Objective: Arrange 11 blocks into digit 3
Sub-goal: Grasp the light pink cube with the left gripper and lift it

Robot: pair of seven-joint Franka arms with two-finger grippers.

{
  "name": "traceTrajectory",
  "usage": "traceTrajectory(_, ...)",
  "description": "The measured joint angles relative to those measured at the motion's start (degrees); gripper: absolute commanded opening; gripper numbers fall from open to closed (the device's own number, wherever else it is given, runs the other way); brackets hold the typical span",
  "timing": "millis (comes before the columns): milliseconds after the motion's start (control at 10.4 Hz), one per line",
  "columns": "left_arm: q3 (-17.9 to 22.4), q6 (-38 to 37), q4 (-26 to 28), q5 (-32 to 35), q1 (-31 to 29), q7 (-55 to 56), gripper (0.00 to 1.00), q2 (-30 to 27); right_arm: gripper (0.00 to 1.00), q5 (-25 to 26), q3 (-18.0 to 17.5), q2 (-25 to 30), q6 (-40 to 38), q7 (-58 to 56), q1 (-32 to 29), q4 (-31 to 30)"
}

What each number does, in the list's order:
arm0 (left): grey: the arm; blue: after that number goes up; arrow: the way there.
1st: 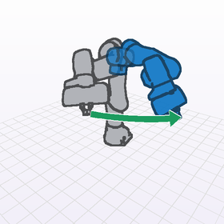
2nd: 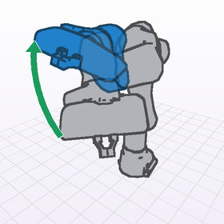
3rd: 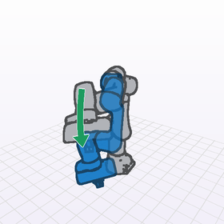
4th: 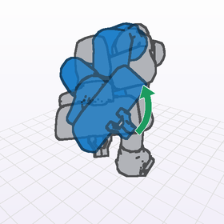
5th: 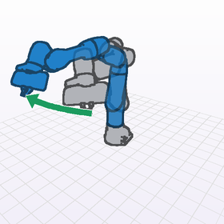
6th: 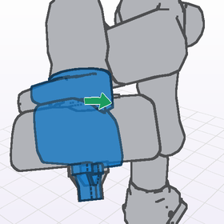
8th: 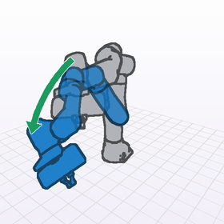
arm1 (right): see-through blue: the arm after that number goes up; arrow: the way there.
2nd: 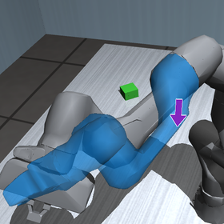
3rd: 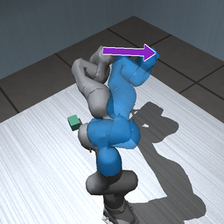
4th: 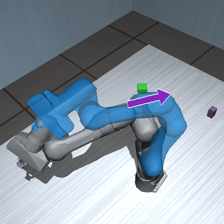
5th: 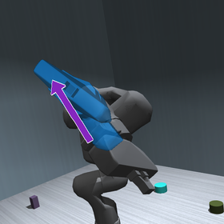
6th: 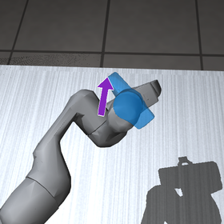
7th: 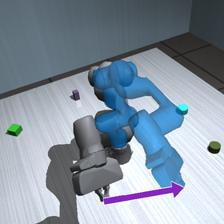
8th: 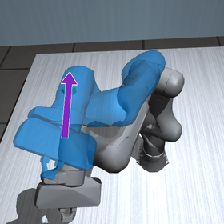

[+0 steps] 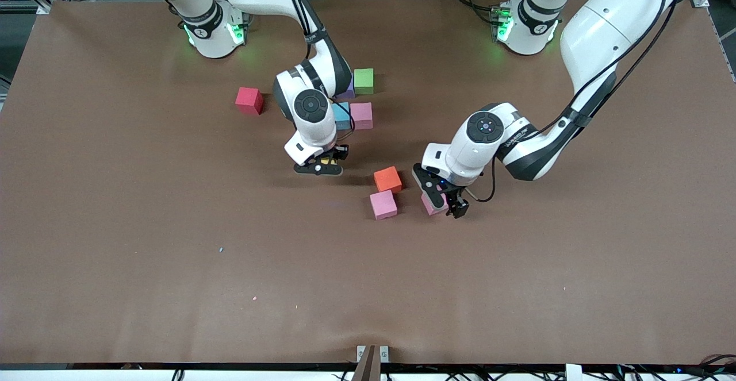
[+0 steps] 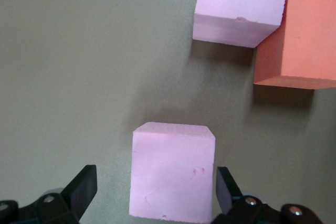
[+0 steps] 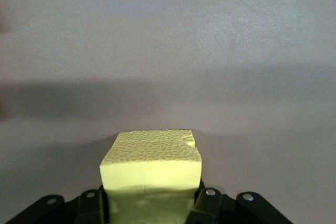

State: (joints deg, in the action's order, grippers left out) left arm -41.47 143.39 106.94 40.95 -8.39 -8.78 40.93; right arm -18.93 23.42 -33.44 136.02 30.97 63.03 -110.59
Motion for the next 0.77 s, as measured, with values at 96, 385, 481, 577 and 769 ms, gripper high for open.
traceTrajectory(96, 0.0, 0.0, 0.0, 0.0, 0.0, 0.0, 1.0, 0.3, 0.3, 0.0, 0.0, 0.1, 0.0, -0.2, 0.0, -0.2)
traceTrajectory(385, 0.0, 0.7, 0.0, 0.3, 0.0, 0.0, 0.41, 1.4, 0.3, 0.0, 0.2, 0.2, 0.0, -1.1, 0.0, -0.4)
traceTrajectory(481, 0.0, 0.8, 0.0, 0.7, 0.0, 0.0, 0.11, 1.6, 0.3, 0.0, 0.3, 0.2, 0.0, -1.3, 0.0, -0.4)
traceTrajectory(577, 0.1, 0.9, 0.0, 0.8, 0.0, 0.0, 0.0, 1.7, 0.3, 0.0, 0.5, 0.2, 0.0, -1.6, 0.0, -0.5)
traceTrajectory(769, 0.1, 1.0, -0.1, 0.9, 0.0, 0.0, 0.0, 1.8, 0.3, 0.0, 0.9, 0.3, 0.0, -2.5, 0.0, -0.8)
